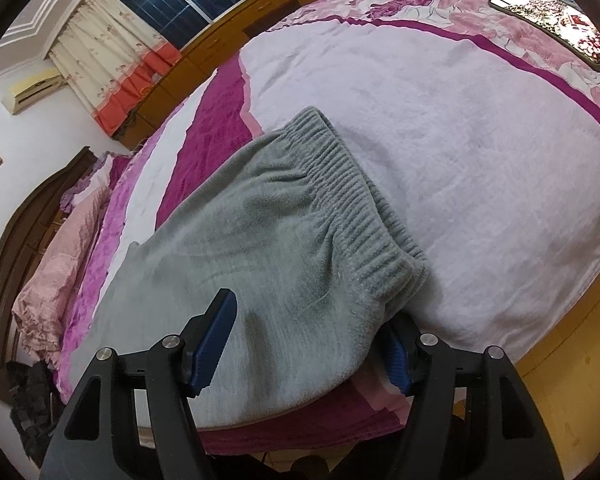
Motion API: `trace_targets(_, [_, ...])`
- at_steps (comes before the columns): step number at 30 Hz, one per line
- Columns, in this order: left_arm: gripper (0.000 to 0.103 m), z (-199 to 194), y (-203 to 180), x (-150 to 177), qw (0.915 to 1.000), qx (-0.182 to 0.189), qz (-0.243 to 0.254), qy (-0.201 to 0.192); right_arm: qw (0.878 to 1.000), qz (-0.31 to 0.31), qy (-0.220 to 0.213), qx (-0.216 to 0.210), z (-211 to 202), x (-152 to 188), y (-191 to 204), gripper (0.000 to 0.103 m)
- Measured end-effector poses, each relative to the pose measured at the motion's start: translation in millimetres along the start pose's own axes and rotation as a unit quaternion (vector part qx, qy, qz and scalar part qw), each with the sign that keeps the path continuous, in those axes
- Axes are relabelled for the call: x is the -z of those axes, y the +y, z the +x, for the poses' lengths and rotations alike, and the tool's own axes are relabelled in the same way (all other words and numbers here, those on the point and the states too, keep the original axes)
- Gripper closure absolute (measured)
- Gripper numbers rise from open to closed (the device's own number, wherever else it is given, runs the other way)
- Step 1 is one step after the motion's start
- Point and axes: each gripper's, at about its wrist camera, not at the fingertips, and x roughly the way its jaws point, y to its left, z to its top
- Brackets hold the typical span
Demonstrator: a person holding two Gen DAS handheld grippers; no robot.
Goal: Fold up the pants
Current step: 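Grasp the elastic waistband edge with the right gripper, then lift the waistband with the right gripper and carry it over the folded legs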
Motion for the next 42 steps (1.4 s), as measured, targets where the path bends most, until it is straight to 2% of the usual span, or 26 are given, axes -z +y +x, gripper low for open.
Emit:
trace_targets(5, [0.036, -6.5, 0.4, -1.8, 1.0, -0.003, 0.003, -0.006, 1.0, 0.022, -0.005, 0.002, -2.8, -2.1, 0.1, 0.042])
trace_targets(7, [0.036, -8.3, 0.5, -2.6, 1.0, -0.003, 0.004, -0.008, 0.999, 0.031, -0.008, -0.001, -4.2, -3.0, -1.7, 0.046])
trace_targets(8, [0.036, -9.3, 0.6, -2.9, 1.0, -0.003, 0.004, -0.008, 0.999, 0.034, -0.01, 0.004, -5.5, -3.2, -2.6, 0.056])
trace_targets(9, [0.036, -10.5, 0.4, -3.2, 0.9999, -0.003, 0.004, -0.009, 0.999, 0.036, -0.011, 0.009, -6.8, -3.5, -3.5, 0.073])
trace_targets(11, [0.036, -13.2, 0.1, -4.4, 0.9999, -0.002, 0.003, -0.012, 0.999, 0.034, -0.014, 0.023, -10.8, -4.7, -5.3, 0.089])
trace_targets(15, [0.035, -19.0, -1.3, -5.4, 0.9998, 0.006, 0.004, -0.018, 0.999, 0.027, -0.032, 0.017, -22.0, -6.0, -0.8, 0.098])
trace_targets(20, [0.035, -25.2, -1.5, -6.5, 0.9997, 0.01, 0.004, -0.023, 0.998, -0.022, -0.054, 0.028, -35.9, -9.7, 24.0, 0.1])
trace_targets(29, [0.035, -27.8, -1.6, -11.0, 0.9994, 0.025, 0.002, -0.022, 0.988, -0.123, -0.088, 0.009, -67.3, -15.2, 85.6, 0.1])
trace_targets(42, [0.035, -29.5, 3.0, -21.6, 0.9992, 0.03, 0.013, -0.024, 0.974, -0.206, -0.08, -0.053, -79.3, -5.2, 170.3, 0.1])
